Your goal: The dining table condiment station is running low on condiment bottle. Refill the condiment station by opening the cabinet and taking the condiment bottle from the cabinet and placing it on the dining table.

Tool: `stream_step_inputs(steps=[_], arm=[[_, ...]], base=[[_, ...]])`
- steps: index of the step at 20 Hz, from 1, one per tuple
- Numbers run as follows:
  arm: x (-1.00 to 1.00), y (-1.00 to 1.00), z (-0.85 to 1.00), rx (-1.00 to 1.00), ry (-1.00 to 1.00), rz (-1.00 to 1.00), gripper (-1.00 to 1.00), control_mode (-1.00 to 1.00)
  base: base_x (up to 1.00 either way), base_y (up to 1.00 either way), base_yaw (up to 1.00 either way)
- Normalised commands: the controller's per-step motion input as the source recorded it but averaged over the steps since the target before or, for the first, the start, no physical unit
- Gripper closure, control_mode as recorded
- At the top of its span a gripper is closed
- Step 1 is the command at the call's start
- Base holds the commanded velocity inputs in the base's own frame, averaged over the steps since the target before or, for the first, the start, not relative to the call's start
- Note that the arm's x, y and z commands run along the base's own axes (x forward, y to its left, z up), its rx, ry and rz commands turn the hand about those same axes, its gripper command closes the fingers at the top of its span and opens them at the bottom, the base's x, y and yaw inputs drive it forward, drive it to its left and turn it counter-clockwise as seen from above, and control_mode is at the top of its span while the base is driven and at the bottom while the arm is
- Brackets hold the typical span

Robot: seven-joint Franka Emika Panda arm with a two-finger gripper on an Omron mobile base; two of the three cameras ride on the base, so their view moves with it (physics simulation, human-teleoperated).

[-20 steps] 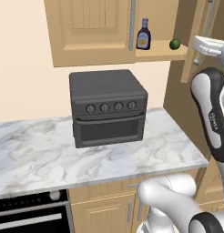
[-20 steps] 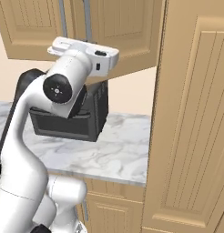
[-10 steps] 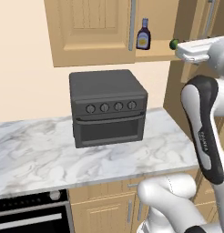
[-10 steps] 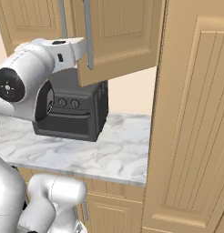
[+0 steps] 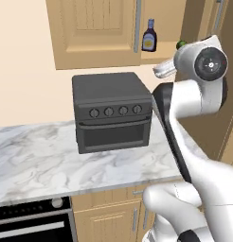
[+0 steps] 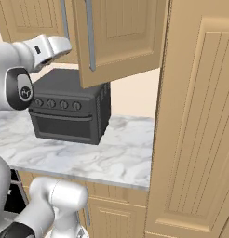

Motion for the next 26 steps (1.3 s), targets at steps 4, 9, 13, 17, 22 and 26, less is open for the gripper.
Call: stream_step_inputs(steps=[4, 9, 13, 17, 22, 26], arm=[[0.76, -0.21, -0.52, -0.17, 0.32, -0.15, -1.00, -1.00], [0.50, -0.21, -0.60, -0.17, 0.11, -0.02, -1.00, -1.00], [0.01, -0.30, -0.48, -0.18, 0.00, -0.02, -1.00, -1.00], [0.00, -0.83, -0.09, -0.07, 0.01, -0.06, -1.00, -1.00], [0.09, -0.96, 0.00, -0.01, 0.09, -0.03, -1.00, -1.00], [0.00, -1.00, 0.00, 0.01, 0.18, -0.03, -1.00, -1.00]], base=[[0.00, 0.00, 0.00], [0.00, 0.00, 0.00], [0.00, 0.00, 0.00], [0.00, 0.00, 0.00], [0.00, 0.00, 0.00], [0.00, 0.00, 0.00]])
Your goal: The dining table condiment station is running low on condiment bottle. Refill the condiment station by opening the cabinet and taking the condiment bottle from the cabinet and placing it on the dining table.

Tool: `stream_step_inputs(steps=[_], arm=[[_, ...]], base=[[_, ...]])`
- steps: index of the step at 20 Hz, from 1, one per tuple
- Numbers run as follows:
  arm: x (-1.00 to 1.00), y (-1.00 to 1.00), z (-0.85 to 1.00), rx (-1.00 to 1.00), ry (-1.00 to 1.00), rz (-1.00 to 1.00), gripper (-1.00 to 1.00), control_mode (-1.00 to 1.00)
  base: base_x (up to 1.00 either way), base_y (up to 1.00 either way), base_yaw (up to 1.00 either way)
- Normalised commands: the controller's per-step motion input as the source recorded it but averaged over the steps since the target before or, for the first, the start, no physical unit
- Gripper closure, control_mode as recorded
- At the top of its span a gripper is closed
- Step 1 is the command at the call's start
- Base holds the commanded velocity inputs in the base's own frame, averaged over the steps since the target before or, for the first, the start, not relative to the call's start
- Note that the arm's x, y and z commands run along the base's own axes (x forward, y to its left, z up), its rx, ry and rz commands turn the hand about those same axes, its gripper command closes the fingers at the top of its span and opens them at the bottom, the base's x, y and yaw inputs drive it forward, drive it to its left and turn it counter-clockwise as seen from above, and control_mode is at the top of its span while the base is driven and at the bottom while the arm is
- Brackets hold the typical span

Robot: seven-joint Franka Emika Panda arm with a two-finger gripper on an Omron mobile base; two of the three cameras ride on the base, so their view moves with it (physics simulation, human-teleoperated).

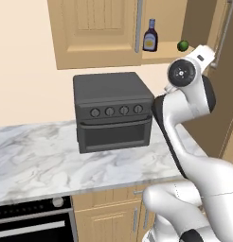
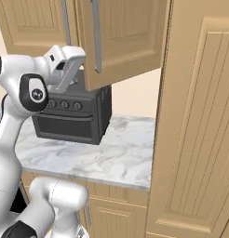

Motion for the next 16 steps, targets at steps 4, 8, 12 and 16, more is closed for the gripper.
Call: stream_step_inputs(steps=[4, 8, 12, 16], arm=[[-0.08, -1.00, 0.00, 0.07, 0.08, -0.04, -1.00, -1.00], [-0.32, -1.00, 0.00, 0.12, 0.00, -0.05, -1.00, -1.00], [-0.11, -1.00, 0.00, 0.15, 0.00, -0.04, -1.00, -1.00], [0.01, -1.00, 0.00, 0.18, 0.00, -0.02, -1.00, -1.00]], base=[[0.00, 0.00, 0.00], [0.00, 0.00, 0.00], [0.00, 0.00, 0.00], [0.00, 0.00, 0.00]])
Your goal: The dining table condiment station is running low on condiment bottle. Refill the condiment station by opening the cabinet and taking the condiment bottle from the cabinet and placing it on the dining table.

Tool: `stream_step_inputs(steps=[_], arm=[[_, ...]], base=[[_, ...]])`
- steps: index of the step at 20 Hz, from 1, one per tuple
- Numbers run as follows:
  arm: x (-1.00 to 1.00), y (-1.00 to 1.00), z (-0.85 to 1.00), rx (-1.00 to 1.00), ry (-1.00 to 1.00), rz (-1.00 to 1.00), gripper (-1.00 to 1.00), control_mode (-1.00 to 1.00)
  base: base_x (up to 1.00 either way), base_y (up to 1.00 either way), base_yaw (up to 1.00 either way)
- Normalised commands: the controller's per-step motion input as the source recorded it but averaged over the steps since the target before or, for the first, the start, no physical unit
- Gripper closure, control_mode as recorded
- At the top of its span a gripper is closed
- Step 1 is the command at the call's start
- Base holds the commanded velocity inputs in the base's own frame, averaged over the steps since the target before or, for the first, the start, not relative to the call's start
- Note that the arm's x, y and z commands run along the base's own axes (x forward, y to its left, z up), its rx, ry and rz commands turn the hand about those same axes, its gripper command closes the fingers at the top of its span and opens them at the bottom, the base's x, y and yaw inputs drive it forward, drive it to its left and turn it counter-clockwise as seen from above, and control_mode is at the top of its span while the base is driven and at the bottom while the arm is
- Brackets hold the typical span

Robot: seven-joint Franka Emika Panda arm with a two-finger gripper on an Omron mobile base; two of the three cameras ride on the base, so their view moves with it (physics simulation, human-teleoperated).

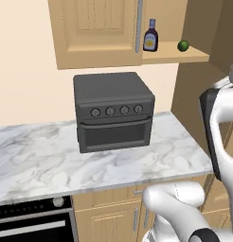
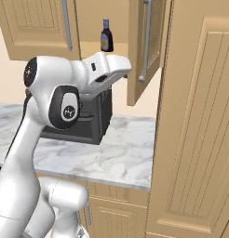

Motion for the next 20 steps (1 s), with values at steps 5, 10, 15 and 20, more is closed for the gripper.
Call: stream_step_inputs(steps=[5, 10, 15, 20], arm=[[-0.03, -0.64, 0.00, 0.10, -0.01, -0.05, -1.00, -1.00], [-0.84, 0.78, 0.00, -0.06, -0.24, 0.03, -1.00, -1.00], [-0.08, 1.00, -0.04, 0.00, -0.02, 0.00, -1.00, -1.00], [0.12, 1.00, -0.09, 0.11, -0.03, 0.07, -1.00, -1.00]], base=[[0.00, 0.00, 0.00], [0.00, 0.00, 0.00], [0.00, 0.00, 0.00], [0.00, 0.00, 0.00]])
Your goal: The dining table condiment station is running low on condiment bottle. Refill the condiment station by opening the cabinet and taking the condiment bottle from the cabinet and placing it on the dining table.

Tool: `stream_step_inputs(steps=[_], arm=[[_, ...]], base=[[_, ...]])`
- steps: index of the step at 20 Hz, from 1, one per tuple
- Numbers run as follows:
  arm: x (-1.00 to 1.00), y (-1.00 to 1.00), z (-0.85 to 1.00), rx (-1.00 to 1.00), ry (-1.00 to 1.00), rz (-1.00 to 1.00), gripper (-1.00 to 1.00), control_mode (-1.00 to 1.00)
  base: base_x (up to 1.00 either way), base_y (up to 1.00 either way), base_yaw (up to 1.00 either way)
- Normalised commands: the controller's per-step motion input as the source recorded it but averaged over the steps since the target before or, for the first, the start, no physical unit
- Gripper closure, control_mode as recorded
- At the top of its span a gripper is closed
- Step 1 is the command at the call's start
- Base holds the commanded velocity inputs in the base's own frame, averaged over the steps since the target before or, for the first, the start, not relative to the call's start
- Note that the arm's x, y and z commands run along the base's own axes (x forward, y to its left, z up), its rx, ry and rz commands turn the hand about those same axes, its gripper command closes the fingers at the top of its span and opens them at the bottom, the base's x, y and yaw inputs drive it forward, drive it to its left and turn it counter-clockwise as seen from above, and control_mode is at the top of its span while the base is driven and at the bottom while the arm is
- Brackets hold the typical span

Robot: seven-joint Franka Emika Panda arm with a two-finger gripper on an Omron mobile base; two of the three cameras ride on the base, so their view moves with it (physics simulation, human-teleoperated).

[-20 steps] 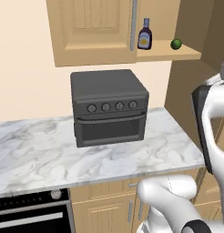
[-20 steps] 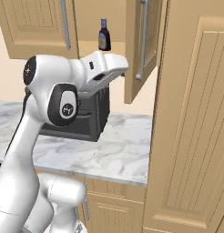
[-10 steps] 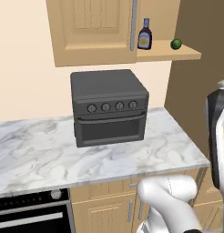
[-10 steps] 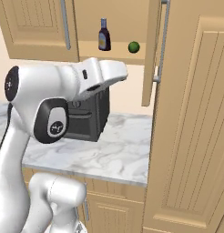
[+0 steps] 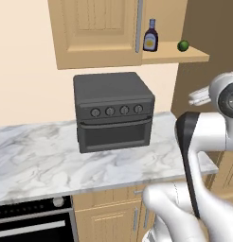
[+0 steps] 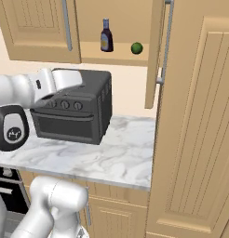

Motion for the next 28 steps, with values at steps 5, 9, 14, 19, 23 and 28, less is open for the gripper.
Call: stream_step_inputs(steps=[5, 9, 14, 19, 23, 28], arm=[[0.16, 0.98, 0.00, 0.25, -0.20, 0.19, -1.00, -1.00], [0.29, 0.84, 0.02, 0.31, -0.31, 0.25, -1.00, -1.00], [0.19, 0.30, 0.42, 0.29, -0.22, 0.20, -1.00, -1.00], [0.37, 0.00, 0.32, 0.17, -0.19, 0.22, -1.00, -1.00], [0.52, 0.16, 0.23, 0.01, -0.10, 0.05, -1.00, -1.00], [0.54, 0.20, 0.32, -0.09, 0.00, 0.00, -1.00, -1.00]], base=[[0.00, 0.00, 0.00], [0.00, 0.00, 0.00], [0.00, 0.00, 0.00], [0.00, 0.00, 0.00], [0.00, 0.00, 0.00], [0.00, 0.00, 0.00]])
